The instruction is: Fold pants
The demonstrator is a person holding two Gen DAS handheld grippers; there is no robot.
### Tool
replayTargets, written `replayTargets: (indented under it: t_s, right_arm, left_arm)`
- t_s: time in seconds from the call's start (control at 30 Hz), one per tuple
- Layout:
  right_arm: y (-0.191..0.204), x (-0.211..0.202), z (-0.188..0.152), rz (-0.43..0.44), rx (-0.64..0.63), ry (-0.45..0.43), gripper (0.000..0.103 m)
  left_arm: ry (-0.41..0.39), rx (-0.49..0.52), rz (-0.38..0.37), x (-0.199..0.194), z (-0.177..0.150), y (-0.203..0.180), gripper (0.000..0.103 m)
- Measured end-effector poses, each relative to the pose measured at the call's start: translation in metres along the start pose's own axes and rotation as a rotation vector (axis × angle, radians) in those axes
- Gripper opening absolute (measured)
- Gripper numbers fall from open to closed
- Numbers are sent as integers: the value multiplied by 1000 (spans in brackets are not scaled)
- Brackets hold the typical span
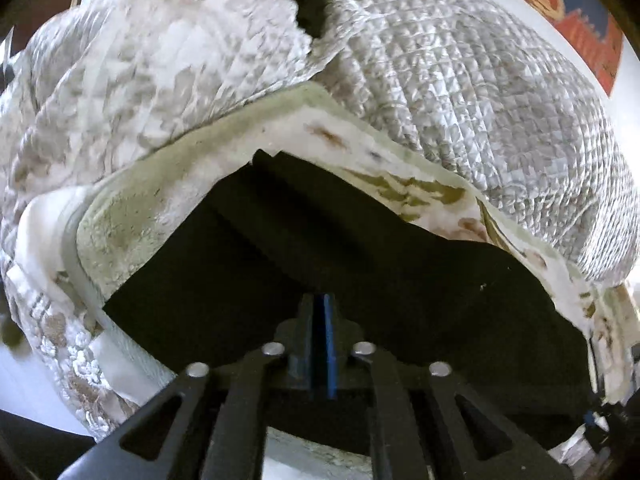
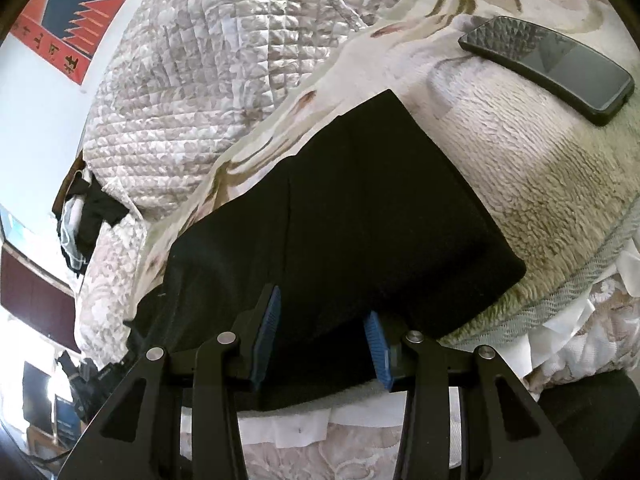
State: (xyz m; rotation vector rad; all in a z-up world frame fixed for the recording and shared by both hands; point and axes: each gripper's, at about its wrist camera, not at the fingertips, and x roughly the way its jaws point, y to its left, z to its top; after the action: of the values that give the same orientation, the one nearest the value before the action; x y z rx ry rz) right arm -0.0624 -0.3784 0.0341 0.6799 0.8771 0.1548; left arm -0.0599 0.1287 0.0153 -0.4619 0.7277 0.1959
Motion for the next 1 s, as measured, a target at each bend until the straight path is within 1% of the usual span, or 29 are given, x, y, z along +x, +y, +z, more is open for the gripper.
replayTargets:
  t_s: [0.03, 0.1, 0.2, 0.23, 0.4, 0.47, 0.5, 0.57, 0.6, 0.63, 0.67, 0.7, 0.73, 0.77, 0.83, 0.87, 0.9, 1.0]
  right_arm:
    - [0, 0, 0, -4, -2, -1, 42]
    - [2, 0, 0, -15, -5, -4, 42]
    - [4, 1, -1, -31, -10, -15, 42]
    - [5, 1, 0, -33, -7, -19, 42]
    - [5, -1, 2, -47, 7, -59, 42]
    - [6, 2, 3, -59, 1, -55, 42]
    - [7, 3, 3, -61, -2, -53, 42]
    - [6, 5, 4, -64, -4, -55, 42]
    - [6, 5, 4, -65, -4, -57, 42]
    - [6, 6, 5, -67, -4, -58, 42]
    - [7, 6, 5, -72, -5, -58, 41]
    - [8, 6, 5, -81, -6, -59, 34]
    - [8, 6, 6, -103, -7, -62, 25]
    - [6, 5, 6, -114, 2, -65, 21]
    - [2, 0, 7, -105, 29, -73, 11]
    - [2, -5, 8, -102, 31, -82, 9]
    - [3, -9, 8, -103, 26, -91, 5]
    - [9, -26, 8, -85, 1, -122, 4]
  left_arm:
    - [-6, -22, -3, 1, 0, 3, 30]
    - [-19, -85, -29, 0, 1, 15, 34]
    - [-21, -125, -71, 4, 1, 22, 39]
    - [-25, -129, -78, 5, 2, 22, 40]
    - [-56, -137, -53, 17, 13, 18, 40]
    - [-62, -153, -43, 22, 16, 19, 40]
    - [-65, -158, -36, 24, 17, 18, 39]
    - [-71, -154, -9, 26, 21, 17, 28]
    - [-70, -151, 8, 28, 22, 16, 15]
    - [-68, -151, 26, 30, 23, 17, 7]
    - [-64, -159, 27, 31, 24, 19, 7]
    - [-65, -164, 33, 29, 25, 19, 5]
    - [-72, -157, 44, 25, 24, 19, 5]
    - [-82, -146, 57, 19, 24, 17, 5]
    - [-110, -121, 69, 4, 23, 12, 5]
    - [-122, -101, 82, -4, 23, 10, 5]
    - [-132, -83, 94, -13, 22, 9, 5]
    - [-129, -80, 116, -29, 16, 13, 5]
